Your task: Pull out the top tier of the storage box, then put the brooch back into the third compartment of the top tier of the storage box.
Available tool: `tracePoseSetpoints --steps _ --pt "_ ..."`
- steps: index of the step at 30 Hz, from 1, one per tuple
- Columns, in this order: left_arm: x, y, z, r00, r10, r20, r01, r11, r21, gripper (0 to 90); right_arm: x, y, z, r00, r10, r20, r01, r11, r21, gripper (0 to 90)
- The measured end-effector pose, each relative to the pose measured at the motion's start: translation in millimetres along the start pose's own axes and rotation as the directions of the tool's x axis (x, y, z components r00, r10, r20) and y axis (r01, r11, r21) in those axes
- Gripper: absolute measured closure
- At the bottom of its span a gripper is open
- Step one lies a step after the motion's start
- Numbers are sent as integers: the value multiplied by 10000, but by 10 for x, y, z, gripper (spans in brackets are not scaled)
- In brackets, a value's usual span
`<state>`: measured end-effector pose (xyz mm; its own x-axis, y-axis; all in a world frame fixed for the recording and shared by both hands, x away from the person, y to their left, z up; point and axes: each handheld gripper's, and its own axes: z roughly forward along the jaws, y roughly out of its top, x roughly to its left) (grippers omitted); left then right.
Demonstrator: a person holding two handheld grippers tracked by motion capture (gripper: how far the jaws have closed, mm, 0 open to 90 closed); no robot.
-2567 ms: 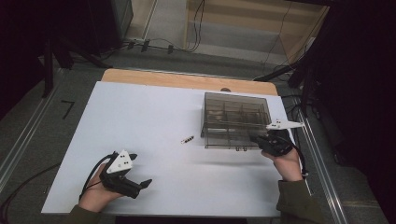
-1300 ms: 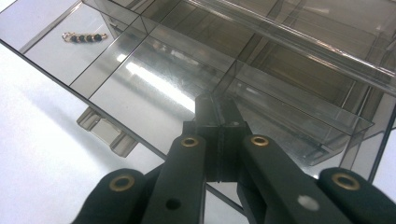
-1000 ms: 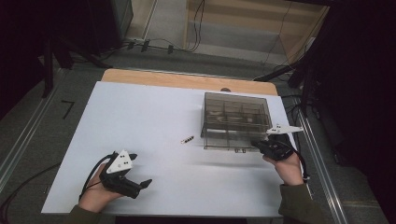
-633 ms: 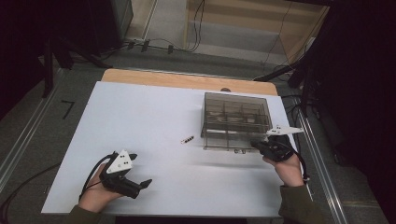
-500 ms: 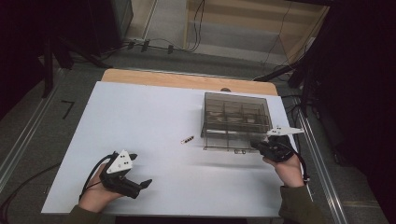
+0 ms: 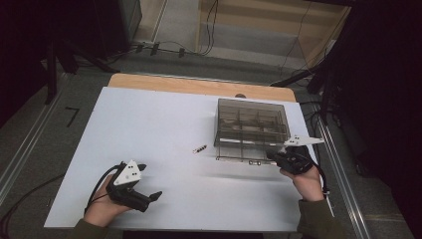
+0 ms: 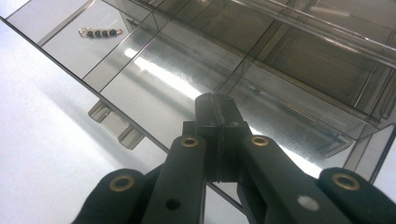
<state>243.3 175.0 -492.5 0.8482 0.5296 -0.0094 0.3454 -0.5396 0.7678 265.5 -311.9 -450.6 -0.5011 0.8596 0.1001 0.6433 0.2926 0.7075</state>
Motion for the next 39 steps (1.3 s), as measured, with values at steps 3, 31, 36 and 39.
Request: tracePoseSetpoints --steps 3,31,36,39 --pt "0 -2 2 10000 -5 2 5 10000 6 0 -9 1 -14 10000 52 12 -52 10000 -81 878" --pt "-6 2 2 10000 69 15 -69 10000 67 0 117 -30 -271 9971 -12 -763 -49 9968 -792 762" --pt "-7 2 0 10000 64 -5 -64 10000 49 0 148 -83 -273 9958 -31 -915 -44 9966 -817 709" --pt "-6 2 0 10000 72 5 -72 10000 67 0 163 -115 -281 9951 -28 -993 -56 9964 -840 677"
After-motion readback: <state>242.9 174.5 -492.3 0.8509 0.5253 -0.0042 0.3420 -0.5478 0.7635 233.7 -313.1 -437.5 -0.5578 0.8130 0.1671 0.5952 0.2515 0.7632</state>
